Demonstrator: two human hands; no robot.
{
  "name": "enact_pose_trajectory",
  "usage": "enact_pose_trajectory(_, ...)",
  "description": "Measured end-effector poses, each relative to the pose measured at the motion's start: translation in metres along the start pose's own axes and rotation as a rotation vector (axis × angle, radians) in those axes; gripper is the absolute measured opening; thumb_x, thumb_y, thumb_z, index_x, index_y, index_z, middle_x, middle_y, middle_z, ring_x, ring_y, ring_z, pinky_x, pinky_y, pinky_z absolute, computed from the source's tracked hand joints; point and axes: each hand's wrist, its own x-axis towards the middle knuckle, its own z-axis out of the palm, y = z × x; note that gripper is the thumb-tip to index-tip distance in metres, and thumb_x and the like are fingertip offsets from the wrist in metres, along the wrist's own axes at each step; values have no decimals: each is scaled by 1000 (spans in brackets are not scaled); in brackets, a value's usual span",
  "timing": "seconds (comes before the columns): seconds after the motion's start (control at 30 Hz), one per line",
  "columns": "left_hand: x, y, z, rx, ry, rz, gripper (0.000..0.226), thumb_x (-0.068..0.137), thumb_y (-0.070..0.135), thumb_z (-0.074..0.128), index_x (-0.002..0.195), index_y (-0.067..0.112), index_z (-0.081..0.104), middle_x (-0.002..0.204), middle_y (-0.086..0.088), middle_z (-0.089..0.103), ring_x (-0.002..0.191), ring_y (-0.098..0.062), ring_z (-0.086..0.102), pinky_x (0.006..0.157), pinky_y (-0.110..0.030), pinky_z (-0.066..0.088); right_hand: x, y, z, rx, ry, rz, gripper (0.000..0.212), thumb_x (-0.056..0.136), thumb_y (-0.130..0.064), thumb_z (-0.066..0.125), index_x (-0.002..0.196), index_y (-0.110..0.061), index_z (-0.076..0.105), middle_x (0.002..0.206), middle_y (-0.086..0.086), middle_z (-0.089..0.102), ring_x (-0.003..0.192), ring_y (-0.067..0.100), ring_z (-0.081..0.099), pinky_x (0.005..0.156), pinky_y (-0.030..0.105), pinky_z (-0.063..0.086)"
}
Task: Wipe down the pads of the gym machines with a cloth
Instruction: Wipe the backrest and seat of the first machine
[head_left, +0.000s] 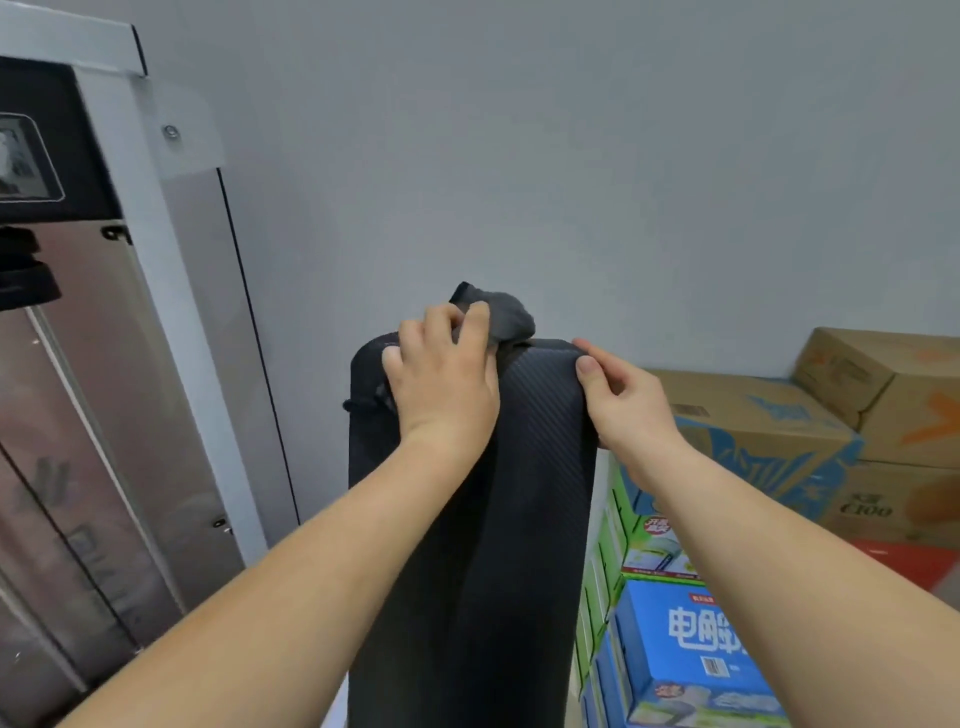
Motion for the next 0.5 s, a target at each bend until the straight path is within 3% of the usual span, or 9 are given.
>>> enact_pose_trajectory(0.1, -44, 26, 21, -82, 9, 74, 50, 90, 29, 64, 139, 25, 53, 122, -6, 52, 100, -31, 46, 76, -47, 40, 2, 3, -1, 37, -20, 6, 31, 106, -37, 55, 135, -39, 66, 131, -10, 70, 125, 11, 63, 107, 48, 53)
enact_pose_trajectory(0.23, -119, 21, 36, -131, -73, 304, 61, 77, 23, 77, 137, 23, 60, 114, -3, 47, 91, -28, 44, 70, -42, 37, 6, 8, -2, 33, -14, -5, 30, 105, -38, 55, 132, -40, 68, 124, -12, 71, 117, 9, 64, 109, 49, 52)
enact_pose_trajectory(0.33, -150, -1, 27, -123, -257, 720, 65, 77, 18, 76, 138, 22, 57, 116, -2, 52, 90, -27, 50, 70, -40, 39, 8, 11, -4, 23, -34, 17, 31, 104, -44, 55, 133, -44, 67, 93, -21, 62, 85, -1, 52, 110, 49, 49)
enact_pose_trajectory(0.4, -122, -17, 17, -42, -287, 1016, 55, 84, 16, 67, 138, 21, 55, 118, -4, 56, 90, -28, 52, 70, -41, 41, 6, 10, -3, 16, -32, 15, 32, 105, -43, 54, 134, -44, 67, 89, -22, 58, 80, -4, 47, 109, 48, 48)
enact_pose_trajectory(0.43, -98, -20, 11, -3, -219, 1056, 47, 88, 15, 64, 134, 20, 58, 115, -5, 59, 87, -29, 53, 69, -42, 40, 4, 9, -2, 9, -24, 6, 32, 105, -41, 54, 134, -42, 67, 97, -19, 62, 86, -1, 52, 109, 48, 49)
enact_pose_trajectory(0.5, -45, -19, 5, 1, -28, 838, 37, 89, 14, 65, 125, 19, 65, 106, -8, 62, 81, -32, 53, 66, -43, 37, 3, 7, -1, 21, -16, -10, 31, 106, -38, 54, 134, -40, 67, 118, -11, 71, 106, 8, 62, 108, 48, 51)
